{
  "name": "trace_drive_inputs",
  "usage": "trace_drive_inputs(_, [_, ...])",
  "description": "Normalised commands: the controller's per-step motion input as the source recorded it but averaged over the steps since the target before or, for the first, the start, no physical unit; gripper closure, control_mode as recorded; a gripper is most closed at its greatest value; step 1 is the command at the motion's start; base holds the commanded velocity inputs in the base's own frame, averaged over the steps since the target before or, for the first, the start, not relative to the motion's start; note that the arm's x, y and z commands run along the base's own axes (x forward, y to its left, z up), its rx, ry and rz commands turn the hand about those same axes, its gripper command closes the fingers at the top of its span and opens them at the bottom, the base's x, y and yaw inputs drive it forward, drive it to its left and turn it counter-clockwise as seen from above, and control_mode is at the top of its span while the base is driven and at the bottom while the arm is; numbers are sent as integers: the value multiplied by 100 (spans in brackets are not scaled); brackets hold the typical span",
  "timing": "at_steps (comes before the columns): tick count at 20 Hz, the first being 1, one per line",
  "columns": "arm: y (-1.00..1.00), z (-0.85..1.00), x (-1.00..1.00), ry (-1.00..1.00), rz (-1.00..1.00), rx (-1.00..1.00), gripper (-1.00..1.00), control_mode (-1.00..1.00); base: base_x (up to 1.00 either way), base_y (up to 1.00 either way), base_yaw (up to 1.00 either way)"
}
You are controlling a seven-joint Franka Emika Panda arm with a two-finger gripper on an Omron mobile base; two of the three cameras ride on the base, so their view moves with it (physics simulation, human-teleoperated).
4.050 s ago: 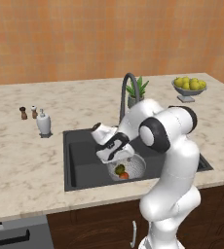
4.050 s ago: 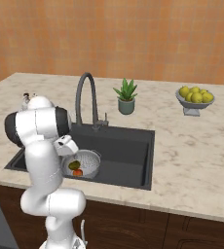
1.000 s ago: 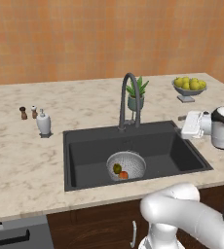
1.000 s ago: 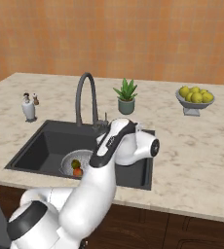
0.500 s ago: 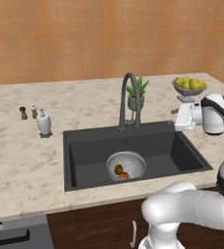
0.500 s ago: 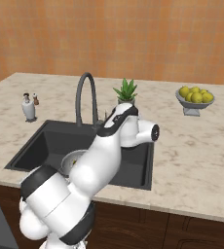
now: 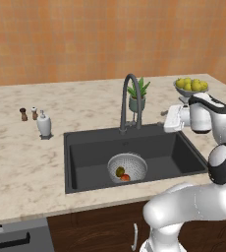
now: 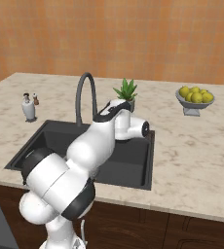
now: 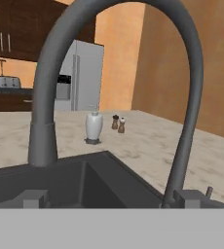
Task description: Put the colander in the sink, put the kiwi, apple in the colander, and turn on the sink faucet and pour water over the colander.
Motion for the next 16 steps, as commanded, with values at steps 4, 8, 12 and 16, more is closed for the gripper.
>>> trace_drive_inputs(4, [19, -17, 28, 0, 0, 0, -100, -100, 0, 0, 0])
trace_drive_inputs(8, [10, -25, 29, 0, 0, 0, -100, -100, 0, 0, 0])
trace_drive_inputs(12, [12, -5, 30, -3, 1, 0, -100, -100, 0, 0, 0])
trace_drive_inputs(16, [6, -1, 31, -3, 1, 0, -100, -100, 0, 0, 0])
